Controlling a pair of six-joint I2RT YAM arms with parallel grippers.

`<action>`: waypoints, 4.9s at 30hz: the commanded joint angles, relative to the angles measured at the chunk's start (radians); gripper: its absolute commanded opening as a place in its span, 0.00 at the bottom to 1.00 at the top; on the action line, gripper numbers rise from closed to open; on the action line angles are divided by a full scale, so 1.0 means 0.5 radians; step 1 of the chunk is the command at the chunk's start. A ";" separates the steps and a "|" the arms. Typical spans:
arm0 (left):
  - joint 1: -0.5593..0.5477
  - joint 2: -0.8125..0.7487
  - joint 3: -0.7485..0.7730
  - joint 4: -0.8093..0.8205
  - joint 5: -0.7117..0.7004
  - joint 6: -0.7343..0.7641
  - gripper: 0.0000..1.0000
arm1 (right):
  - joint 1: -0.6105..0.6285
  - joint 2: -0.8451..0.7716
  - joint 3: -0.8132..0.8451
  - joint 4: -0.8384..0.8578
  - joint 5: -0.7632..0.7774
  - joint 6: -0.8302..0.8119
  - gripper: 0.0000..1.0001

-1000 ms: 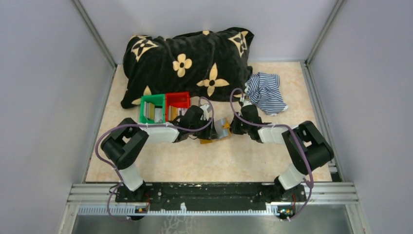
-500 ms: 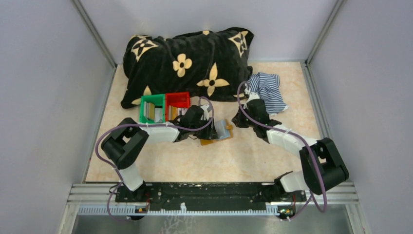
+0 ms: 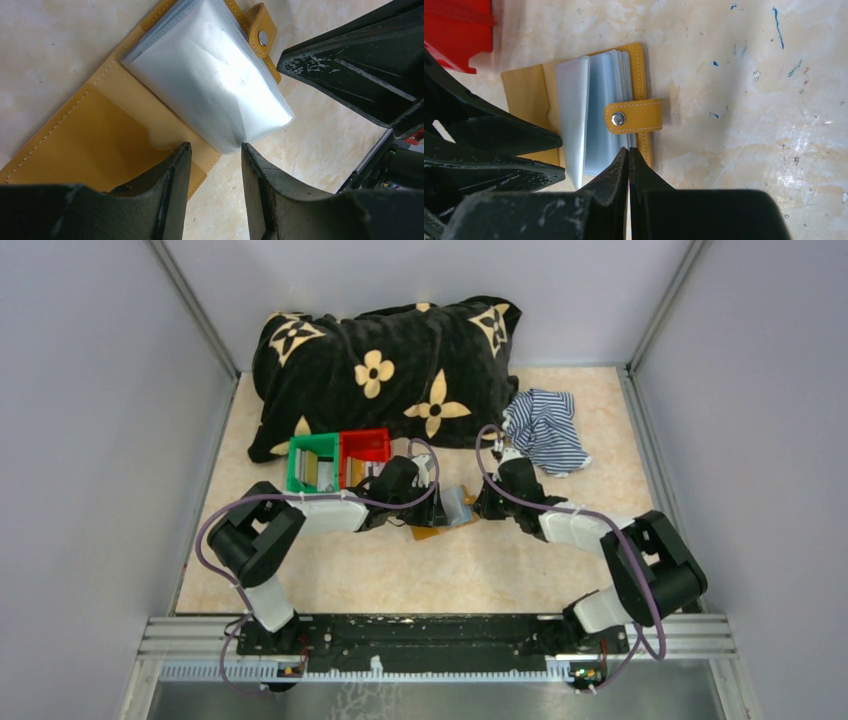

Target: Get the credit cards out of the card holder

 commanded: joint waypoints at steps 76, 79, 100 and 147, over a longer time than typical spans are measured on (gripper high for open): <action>-0.027 -0.371 -0.382 -0.462 -0.558 0.000 0.46 | 0.268 0.259 0.275 0.272 -0.196 0.079 0.00; -0.027 -0.397 -0.406 -0.448 -0.540 -0.011 0.46 | 0.333 0.290 0.314 0.273 -0.193 0.091 0.00; -0.027 -1.155 -0.470 -1.091 -0.721 0.047 0.45 | 0.465 0.623 0.336 0.410 -0.169 0.145 0.00; -0.019 -0.388 -0.387 -0.310 -0.527 0.050 0.42 | 0.022 0.017 0.014 0.037 0.008 -0.059 0.00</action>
